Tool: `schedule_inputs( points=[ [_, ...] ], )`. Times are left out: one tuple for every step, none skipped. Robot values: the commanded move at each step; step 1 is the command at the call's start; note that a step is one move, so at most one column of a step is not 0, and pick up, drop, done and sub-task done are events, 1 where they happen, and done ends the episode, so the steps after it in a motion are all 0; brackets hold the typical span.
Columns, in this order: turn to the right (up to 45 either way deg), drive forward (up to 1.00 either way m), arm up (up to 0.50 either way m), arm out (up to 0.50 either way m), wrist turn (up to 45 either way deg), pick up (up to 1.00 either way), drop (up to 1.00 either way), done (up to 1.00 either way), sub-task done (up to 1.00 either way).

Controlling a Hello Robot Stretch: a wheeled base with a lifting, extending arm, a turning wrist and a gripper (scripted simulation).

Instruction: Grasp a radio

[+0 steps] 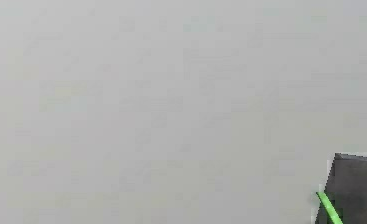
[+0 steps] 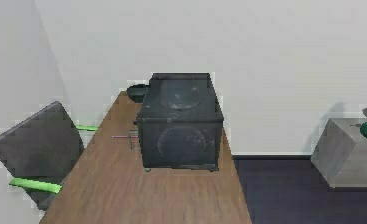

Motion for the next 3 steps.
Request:
schedule_inputs(
  points=[
    [0.0,0.0,0.5,0.0,0.0,0.0,0.0,0.0,0.0],
    [0.0,0.0,0.34,0.0,0.0,0.0,0.0,0.0,0.0],
    [0.0,0.0,0.0,0.34,0.0,0.0,0.0,0.0,0.0]
  ],
)
